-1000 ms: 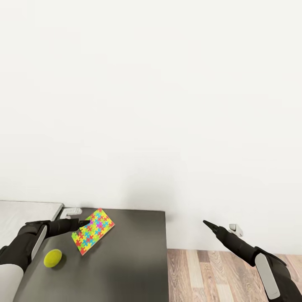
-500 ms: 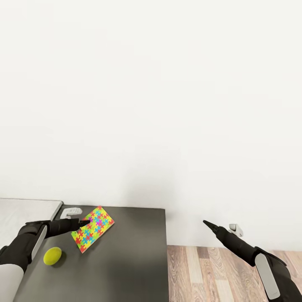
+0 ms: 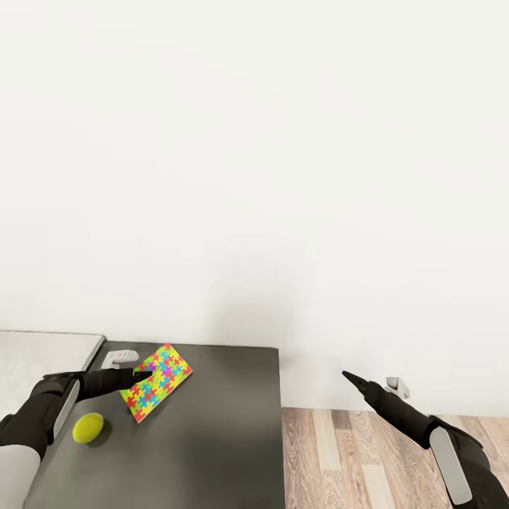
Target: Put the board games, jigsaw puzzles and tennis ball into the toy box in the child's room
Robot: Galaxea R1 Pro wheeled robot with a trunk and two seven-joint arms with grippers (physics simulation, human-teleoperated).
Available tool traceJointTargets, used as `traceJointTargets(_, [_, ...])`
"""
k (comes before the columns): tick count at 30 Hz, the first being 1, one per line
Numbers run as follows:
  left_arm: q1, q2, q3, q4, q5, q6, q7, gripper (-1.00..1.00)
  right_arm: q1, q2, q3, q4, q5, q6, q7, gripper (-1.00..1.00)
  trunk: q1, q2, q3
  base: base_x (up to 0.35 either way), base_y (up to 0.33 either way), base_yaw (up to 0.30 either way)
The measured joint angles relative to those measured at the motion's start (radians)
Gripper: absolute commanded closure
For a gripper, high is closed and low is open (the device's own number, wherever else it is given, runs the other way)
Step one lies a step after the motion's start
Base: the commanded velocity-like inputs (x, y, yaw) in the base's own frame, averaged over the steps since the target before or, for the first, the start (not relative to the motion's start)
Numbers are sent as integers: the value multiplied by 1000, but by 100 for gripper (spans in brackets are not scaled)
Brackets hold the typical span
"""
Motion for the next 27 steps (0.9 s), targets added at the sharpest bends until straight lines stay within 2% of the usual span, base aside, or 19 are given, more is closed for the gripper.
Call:
traceJointTargets(8, [0,0,0,-2,3,-1,0,-100,0,0,0,0,0,0,0,-100,0,0,-9,0,0,0])
traceJointTargets(27, [-3,-6,0,-9,1,-35,13,-100,1,0,0,0,0,0,0,-100,0,0,-11,0,0,0])
